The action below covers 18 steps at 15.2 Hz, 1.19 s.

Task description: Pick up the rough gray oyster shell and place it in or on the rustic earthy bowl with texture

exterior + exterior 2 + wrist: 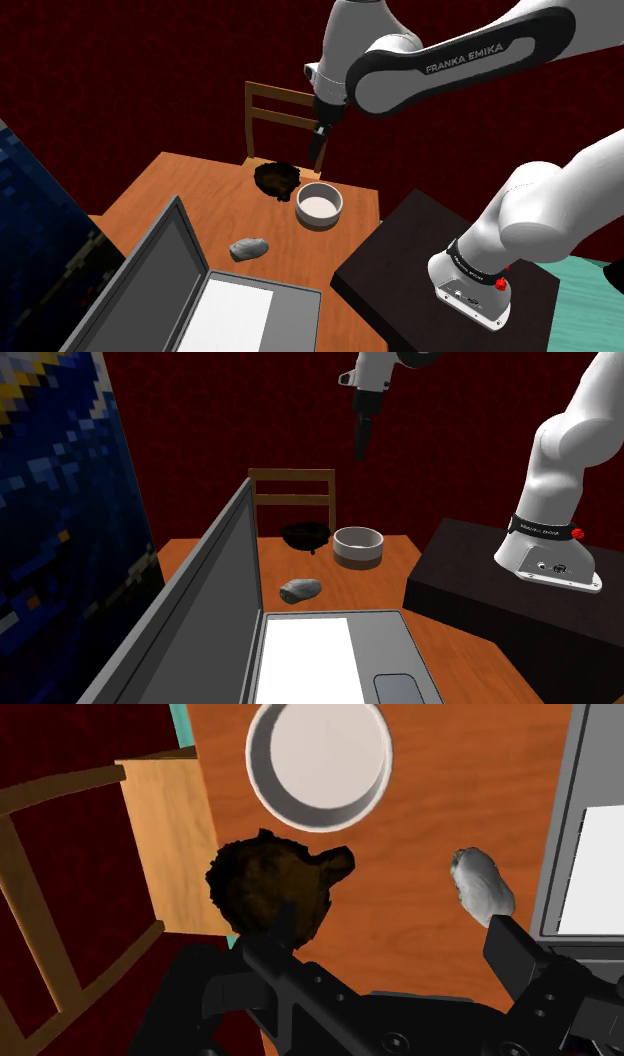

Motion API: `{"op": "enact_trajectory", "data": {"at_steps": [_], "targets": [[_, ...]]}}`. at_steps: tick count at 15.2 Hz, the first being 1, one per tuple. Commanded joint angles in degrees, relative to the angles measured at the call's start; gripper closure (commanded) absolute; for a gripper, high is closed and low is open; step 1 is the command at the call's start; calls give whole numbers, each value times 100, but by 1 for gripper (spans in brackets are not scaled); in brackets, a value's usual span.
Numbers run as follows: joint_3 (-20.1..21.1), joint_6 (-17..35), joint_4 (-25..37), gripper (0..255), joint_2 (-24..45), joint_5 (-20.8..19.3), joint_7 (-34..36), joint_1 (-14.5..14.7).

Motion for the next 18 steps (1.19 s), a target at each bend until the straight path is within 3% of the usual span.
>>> {"op": "enact_trajectory", "data": {"at_steps": [1, 10, 18], "targets": [[121, 261, 69, 0, 363, -112, 34, 41], [517, 1268, 583, 0, 2167, -1113, 490, 253], [407, 1755, 1407, 0, 3833, -2300, 1037, 798]]}}
